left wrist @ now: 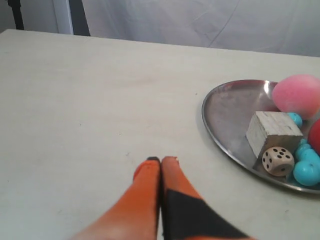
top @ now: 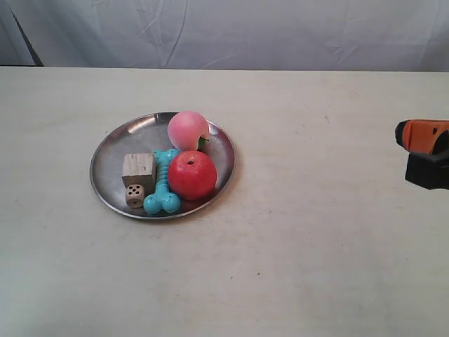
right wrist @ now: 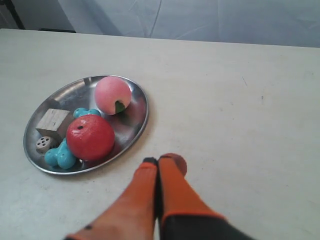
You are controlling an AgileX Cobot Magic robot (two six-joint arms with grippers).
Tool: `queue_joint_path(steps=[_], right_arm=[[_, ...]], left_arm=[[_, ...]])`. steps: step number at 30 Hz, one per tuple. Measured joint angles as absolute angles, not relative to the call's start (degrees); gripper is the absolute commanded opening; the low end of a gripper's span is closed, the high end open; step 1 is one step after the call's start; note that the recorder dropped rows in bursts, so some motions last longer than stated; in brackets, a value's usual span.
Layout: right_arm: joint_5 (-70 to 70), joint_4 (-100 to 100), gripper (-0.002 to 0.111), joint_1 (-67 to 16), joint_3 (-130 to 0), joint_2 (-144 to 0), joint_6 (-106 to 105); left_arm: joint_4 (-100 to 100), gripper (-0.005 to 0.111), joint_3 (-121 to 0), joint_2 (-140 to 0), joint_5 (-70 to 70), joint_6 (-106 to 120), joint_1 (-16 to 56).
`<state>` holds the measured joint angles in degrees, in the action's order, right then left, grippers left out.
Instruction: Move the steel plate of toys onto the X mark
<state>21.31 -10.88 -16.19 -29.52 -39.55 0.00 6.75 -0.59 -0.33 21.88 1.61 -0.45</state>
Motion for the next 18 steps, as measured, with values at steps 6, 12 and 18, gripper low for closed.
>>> queue_joint_path(steps=[6, 12, 18], right_arm=[[21.3, -10.9, 0.0, -16.2, -29.5, -39.5, 0.0], [21.3, -10.9, 0.0, -16.2, -29.5, -39.5, 0.0], [21.6, -9.3, 0.0, -15.6, -29.4, -37.1, -1.5]], left_arm=[[6.7, 0.0, -0.3, -0.3, 20.7, 1.6, -0.5], [6.7, 0.0, -0.3, -0.3, 20.6, 1.6, -0.5], [6.7, 0.0, -0.3, -0.3, 20.5, 1.6, -0.5]])
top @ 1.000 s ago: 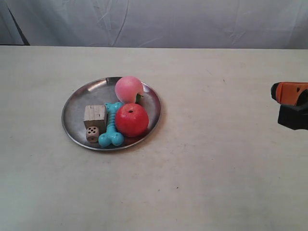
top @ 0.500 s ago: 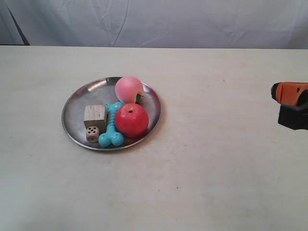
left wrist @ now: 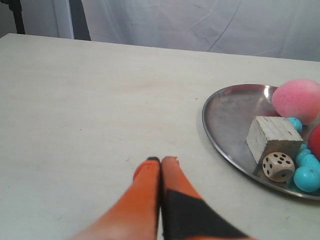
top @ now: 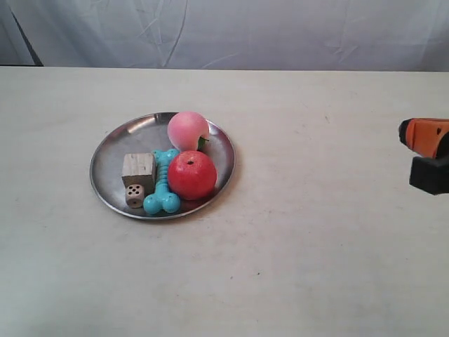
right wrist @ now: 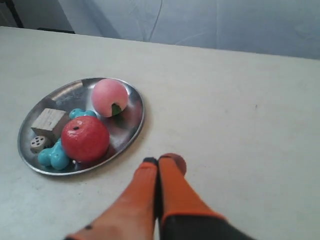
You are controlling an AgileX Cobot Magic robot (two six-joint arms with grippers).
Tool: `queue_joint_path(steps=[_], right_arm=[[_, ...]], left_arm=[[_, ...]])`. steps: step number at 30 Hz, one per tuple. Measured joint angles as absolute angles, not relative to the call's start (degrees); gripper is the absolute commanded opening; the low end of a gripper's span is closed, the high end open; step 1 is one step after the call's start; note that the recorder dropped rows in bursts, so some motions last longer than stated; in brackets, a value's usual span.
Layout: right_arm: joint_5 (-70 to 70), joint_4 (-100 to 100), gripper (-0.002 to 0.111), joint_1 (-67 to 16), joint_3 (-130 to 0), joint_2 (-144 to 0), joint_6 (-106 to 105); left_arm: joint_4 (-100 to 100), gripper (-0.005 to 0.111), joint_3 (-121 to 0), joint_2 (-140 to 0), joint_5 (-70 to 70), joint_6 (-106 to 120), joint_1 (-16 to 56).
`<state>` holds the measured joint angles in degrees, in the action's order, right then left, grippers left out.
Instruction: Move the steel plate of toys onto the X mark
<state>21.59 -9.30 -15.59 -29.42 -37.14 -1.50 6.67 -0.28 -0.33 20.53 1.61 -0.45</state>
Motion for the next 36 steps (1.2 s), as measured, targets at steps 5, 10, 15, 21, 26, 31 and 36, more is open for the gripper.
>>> queue_joint_path(steps=[5, 10, 15, 21, 26, 31, 36], right_arm=[[19.9, -6.9, 0.0, -9.8, -25.4, -28.2, -2.4], [16.6, -6.5, 0.0, -3.7, -13.7, -18.9, -2.5], [14.9, -8.3, 0.0, -1.3, -2.6, -11.1, -2.6], [17.4, -9.4, 0.0, -0.9, -0.3, -6.6, -2.6], [17.6, -9.5, 0.0, -0.9, -0.1, -6.5, -2.6], [17.7, -9.5, 0.0, -0.9, -0.1, -6.4, -2.6], [17.7, -9.5, 0.0, -0.9, -0.1, -6.4, -2.6]], left_arm=[[6.7, 0.0, -0.3, -0.3, 20.5, 1.6, -0.5], [6.7, 0.0, -0.3, -0.3, 20.5, 1.6, -0.5], [6.7, 0.0, -0.3, -0.3, 20.5, 1.6, -0.5], [6.7, 0.0, -0.3, -0.3, 20.5, 1.6, -0.5], [6.7, 0.0, -0.3, -0.3, 20.5, 1.6, -0.5], [6.7, 0.0, -0.3, -0.3, 20.5, 1.6, -0.5], [6.7, 0.0, -0.3, -0.3, 20.5, 1.6, -0.5]])
